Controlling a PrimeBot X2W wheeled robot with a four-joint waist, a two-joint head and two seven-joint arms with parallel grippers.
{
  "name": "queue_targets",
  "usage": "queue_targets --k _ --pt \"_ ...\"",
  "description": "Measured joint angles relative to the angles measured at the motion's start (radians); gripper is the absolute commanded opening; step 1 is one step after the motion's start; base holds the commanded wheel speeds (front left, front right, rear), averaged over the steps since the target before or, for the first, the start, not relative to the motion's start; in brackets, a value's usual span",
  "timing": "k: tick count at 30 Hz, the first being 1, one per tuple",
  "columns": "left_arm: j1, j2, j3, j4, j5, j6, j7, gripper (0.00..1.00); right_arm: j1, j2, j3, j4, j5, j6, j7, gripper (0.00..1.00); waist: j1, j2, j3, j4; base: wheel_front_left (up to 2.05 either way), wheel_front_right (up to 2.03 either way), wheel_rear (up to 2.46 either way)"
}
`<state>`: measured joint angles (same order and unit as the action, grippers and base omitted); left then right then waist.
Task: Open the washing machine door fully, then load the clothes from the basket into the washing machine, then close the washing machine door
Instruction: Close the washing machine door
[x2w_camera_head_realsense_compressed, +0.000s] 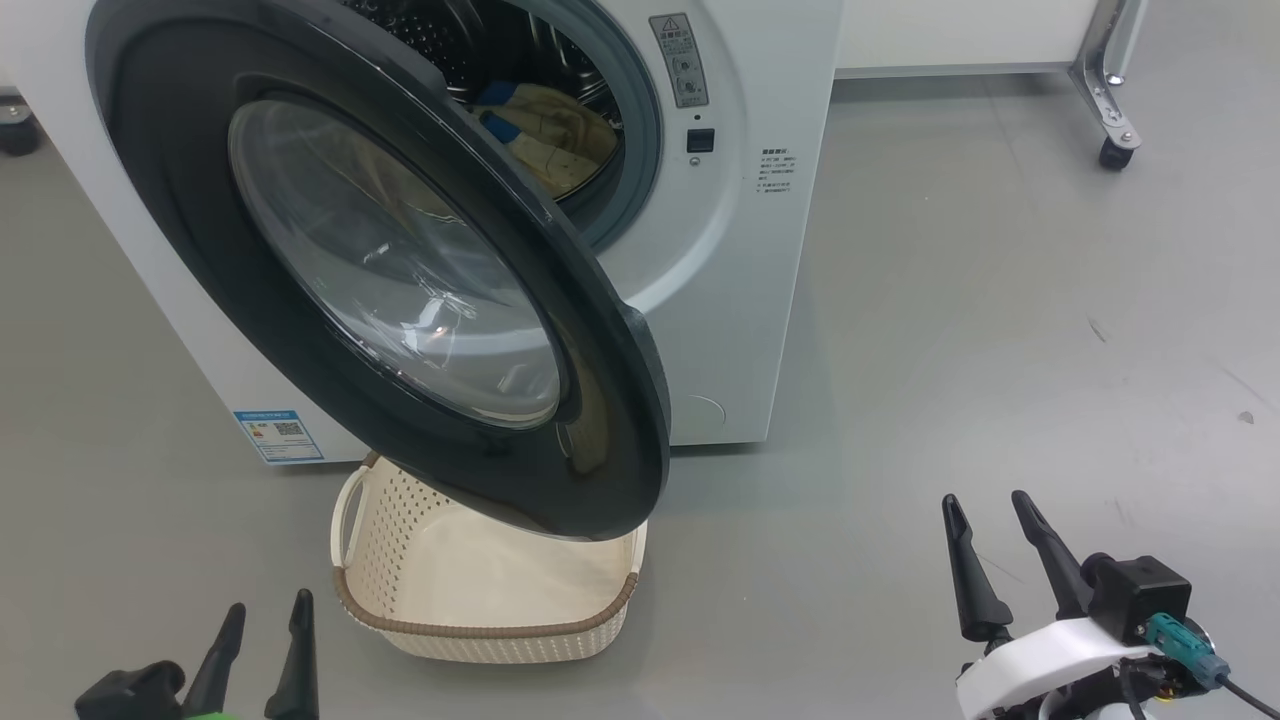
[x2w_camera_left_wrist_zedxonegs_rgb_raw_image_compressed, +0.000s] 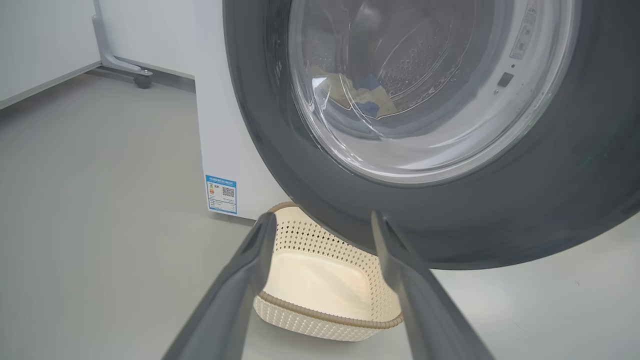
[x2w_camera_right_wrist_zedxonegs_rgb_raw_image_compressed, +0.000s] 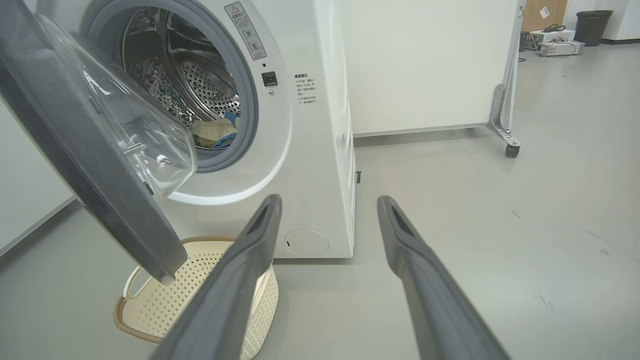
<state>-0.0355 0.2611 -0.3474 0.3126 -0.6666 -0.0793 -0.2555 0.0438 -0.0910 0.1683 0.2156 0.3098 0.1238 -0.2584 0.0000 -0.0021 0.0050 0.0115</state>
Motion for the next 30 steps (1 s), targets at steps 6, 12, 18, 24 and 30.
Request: queue_targets --k 6,12,18,24,30 --pt "0.0 -0.02 -0.014 0.014 0.038 0.004 0.0 1.0 0.013 0.001 -0.021 -0.004 0.0 0.0 0.0 1.0 0.0 0.0 0.0 -0.013 0.0 0.0 0.0" --pt "0.0 -0.035 0.005 0.019 0.06 0.013 0.0 1.0 0.013 0.001 -0.027 -0.008 -0.002 0.0 0.0 1.0 0.0 0.0 0.002 -0.014 0.0 0.0 0.0" --pt "0.0 -0.055 0.04 0.007 0.085 0.013 0.0 1.0 0.013 0.001 -0.029 -0.01 -0.007 0.0 0.0 1.0 0.0 0.0 0.002 -0.009 0.0 0.0 0.0" --pt "0.0 -0.074 0.064 -0.008 0.1 0.013 0.0 1.0 0.013 0.001 -0.034 -0.012 -0.013 0.0 0.0 0.0 0.0 0.0 0.003 -0.002 0.0 0.0 0.0" --pt "0.003 -0.09 0.086 -0.015 0.116 0.011 0.0 1.0 0.013 0.001 -0.04 -0.014 -0.02 0.0 0.0 0.0 0.0 0.0 0.004 0.005 0.0 0.0 0.0"
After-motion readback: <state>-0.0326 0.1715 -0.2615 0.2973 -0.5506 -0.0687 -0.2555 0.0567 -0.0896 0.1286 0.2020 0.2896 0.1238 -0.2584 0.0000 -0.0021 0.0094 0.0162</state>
